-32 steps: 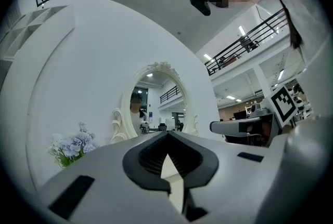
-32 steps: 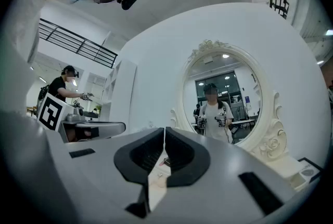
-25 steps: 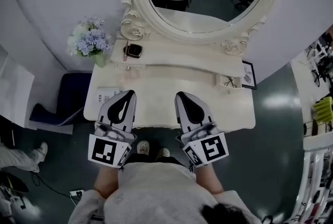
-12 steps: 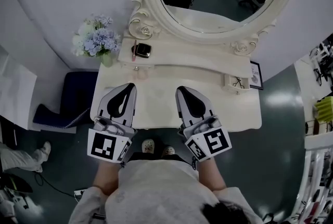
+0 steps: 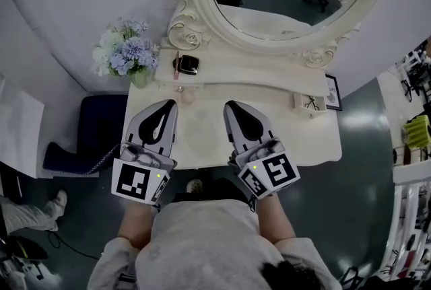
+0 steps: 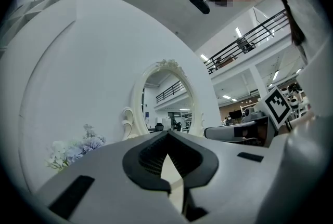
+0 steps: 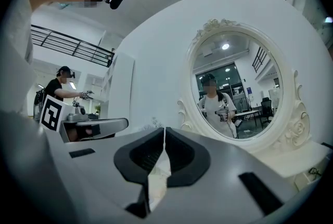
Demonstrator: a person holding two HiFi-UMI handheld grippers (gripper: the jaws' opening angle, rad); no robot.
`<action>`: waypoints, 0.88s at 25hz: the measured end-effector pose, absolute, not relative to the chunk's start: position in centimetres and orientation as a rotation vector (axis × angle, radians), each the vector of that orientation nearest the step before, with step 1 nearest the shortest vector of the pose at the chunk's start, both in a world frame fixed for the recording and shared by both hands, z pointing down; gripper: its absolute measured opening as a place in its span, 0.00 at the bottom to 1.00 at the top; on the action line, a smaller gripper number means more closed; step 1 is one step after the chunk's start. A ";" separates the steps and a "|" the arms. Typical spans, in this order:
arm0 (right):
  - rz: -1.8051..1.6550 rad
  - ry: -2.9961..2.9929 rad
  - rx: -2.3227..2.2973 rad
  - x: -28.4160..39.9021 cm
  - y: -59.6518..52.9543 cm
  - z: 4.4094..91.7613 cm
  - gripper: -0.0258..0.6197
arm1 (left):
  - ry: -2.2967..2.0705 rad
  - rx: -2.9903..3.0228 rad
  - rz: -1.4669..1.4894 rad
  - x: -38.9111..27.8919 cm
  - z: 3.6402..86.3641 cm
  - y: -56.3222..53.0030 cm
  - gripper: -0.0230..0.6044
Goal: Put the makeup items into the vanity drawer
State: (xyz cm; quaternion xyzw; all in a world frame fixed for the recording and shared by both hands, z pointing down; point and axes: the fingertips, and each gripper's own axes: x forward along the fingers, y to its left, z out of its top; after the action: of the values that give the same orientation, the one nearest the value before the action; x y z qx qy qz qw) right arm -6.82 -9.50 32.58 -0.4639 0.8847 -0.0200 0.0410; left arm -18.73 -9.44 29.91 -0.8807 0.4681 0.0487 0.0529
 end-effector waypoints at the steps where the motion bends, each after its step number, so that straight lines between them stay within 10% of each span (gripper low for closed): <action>1: -0.062 2.710 -1.427 -6.9 -9.7 32.7 0.08 | 1.418 -2.681 0.149 -18.7 30.0 -9.7 0.05; 22: -0.075 2.979 -1.303 -7.2 -20.5 35.8 0.08 | 1.512 -2.657 0.136 -17.3 30.7 -18.2 0.05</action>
State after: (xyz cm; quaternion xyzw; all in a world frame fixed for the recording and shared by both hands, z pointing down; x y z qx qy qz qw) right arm -7.24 -20.54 35.77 -0.3999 0.9146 -0.0231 -0.0555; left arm -17.27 -18.18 30.67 -0.8676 0.4936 0.0446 0.0409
